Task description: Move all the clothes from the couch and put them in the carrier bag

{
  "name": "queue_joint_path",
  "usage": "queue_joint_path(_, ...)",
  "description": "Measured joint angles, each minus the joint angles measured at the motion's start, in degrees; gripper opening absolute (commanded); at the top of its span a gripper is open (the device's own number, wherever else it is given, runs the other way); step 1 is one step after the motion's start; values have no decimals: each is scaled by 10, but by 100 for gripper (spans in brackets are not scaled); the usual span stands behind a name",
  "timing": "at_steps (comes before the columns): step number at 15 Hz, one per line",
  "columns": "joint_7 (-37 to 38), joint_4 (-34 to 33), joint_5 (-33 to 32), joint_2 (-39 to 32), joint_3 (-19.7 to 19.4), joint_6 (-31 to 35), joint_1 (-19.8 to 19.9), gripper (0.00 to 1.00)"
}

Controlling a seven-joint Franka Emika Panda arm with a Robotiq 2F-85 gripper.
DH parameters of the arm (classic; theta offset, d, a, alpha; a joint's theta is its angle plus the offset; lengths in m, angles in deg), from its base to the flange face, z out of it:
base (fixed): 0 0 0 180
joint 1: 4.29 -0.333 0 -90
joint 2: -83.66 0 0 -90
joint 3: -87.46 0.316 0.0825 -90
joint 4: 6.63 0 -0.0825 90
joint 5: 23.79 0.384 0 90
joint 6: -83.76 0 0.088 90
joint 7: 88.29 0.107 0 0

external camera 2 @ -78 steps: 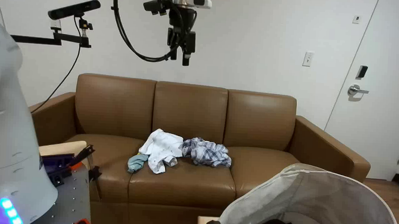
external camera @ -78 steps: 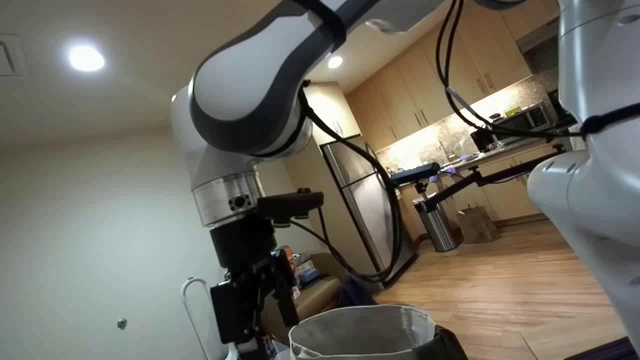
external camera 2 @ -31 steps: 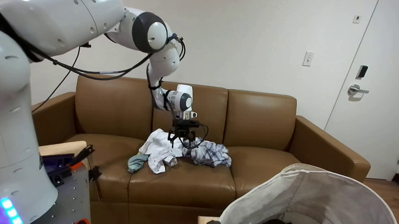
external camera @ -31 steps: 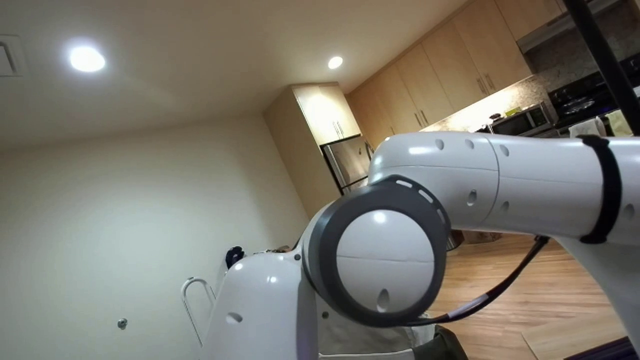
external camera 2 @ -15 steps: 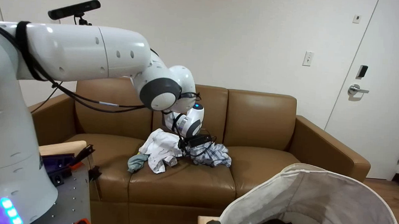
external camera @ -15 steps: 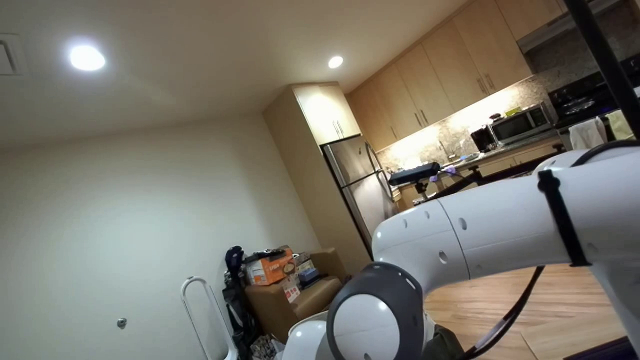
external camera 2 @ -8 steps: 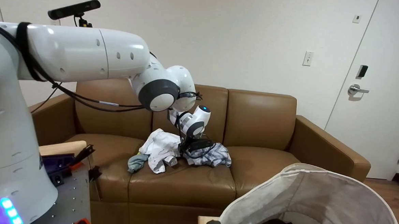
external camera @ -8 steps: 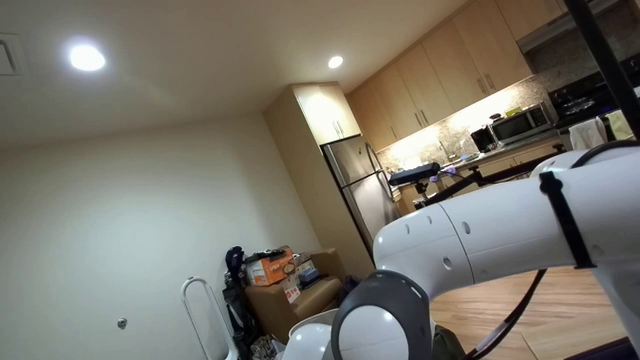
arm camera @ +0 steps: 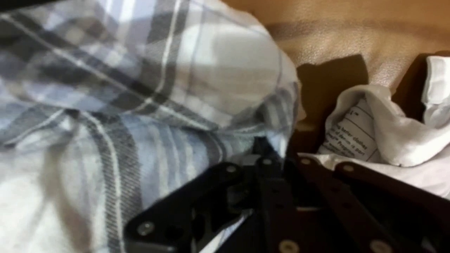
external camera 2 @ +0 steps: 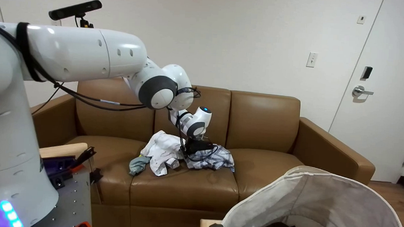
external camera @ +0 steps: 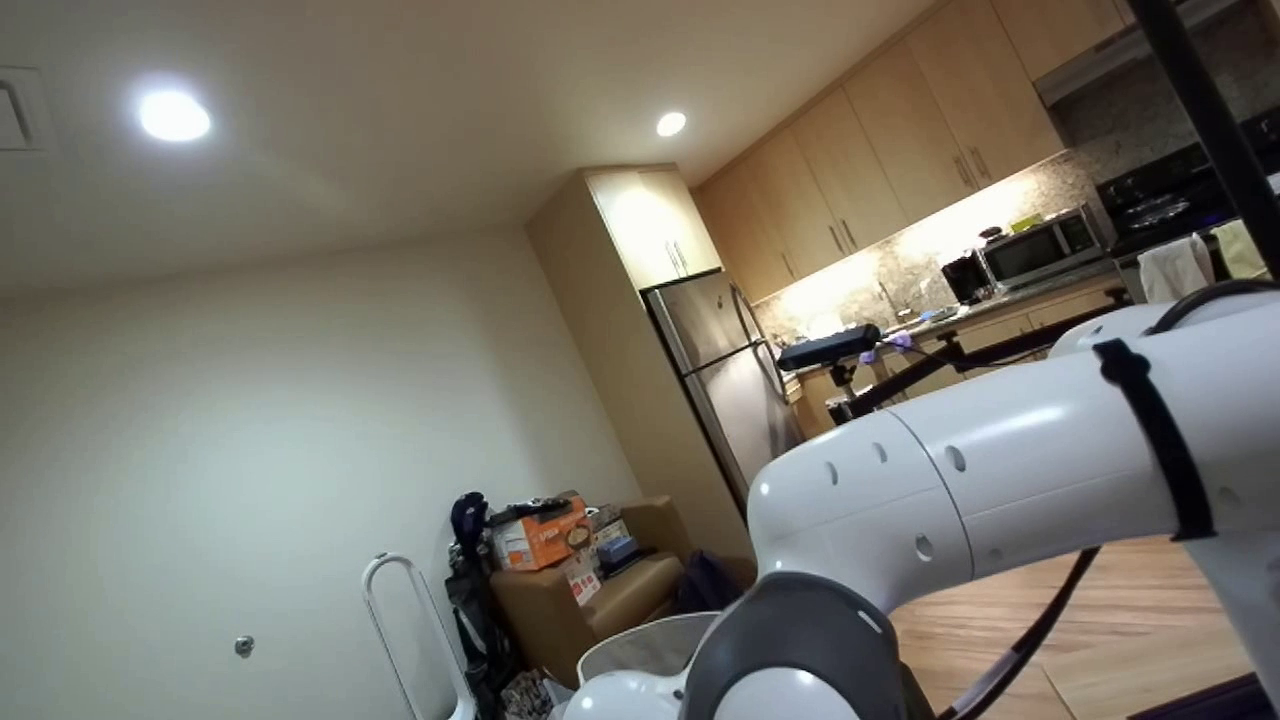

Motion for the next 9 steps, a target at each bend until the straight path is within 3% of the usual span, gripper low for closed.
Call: queue_joint_path(9,243,-11,20,38,-66,-16,-20,8)
